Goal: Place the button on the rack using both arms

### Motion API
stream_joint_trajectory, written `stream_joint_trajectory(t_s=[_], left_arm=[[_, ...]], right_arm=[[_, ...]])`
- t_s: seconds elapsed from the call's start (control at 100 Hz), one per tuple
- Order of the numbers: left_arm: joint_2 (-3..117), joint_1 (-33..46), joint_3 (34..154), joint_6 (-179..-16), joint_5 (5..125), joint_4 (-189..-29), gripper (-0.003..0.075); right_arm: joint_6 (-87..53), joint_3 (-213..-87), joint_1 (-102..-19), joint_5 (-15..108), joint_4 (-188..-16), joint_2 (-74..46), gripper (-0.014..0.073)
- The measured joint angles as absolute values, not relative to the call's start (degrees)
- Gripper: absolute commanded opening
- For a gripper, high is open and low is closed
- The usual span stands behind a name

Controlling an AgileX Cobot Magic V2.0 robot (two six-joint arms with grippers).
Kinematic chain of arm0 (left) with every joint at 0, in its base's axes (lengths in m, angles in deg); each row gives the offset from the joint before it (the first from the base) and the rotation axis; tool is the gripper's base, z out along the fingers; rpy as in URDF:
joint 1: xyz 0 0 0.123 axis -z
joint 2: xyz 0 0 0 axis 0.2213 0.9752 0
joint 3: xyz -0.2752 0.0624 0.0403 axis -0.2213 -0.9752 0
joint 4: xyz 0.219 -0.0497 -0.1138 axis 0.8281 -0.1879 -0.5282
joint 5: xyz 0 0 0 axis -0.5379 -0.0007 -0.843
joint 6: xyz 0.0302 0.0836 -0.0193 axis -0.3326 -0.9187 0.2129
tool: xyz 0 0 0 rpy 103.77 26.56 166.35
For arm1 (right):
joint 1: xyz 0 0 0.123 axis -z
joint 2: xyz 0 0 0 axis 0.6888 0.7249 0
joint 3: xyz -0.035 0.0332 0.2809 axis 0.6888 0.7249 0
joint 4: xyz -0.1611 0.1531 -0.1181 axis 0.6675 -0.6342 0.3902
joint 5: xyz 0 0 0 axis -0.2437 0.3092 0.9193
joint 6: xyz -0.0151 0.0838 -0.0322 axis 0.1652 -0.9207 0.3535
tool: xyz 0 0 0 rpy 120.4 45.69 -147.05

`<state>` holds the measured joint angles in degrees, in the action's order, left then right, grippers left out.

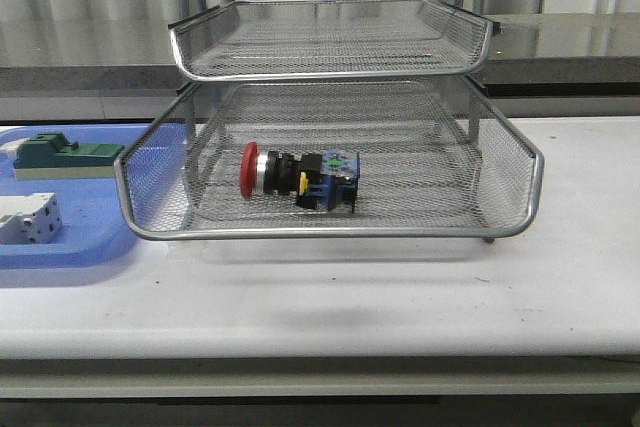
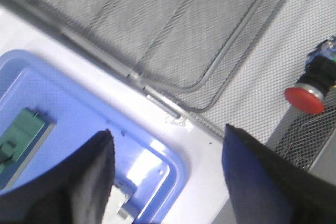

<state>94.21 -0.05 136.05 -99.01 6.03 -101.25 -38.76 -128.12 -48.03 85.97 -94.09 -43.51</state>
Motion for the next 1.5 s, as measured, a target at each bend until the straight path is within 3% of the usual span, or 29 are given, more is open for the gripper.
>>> stream_joint_trajectory(t_s=[0.48,1.08,1.5], left_arm=[[74.85,-15.56,115.61,-98.58,11.16,-103.04,0.0398],[38.92,-15.89,74.65,-98.58,46.64,-112.18,0.0398],[20.09,-15.89,57.4,-98.58,60.49,-123.09,0.0398]], right_arm=[[-38.76,-128.12,-48.03,85.97,-94.09,-43.51,-0.0068],[-38.76,-128.12,-48.03,85.97,-94.09,-43.51,-0.0068],[-38.76,-128.12,-48.03,85.97,-94.09,-43.51,-0.0068]])
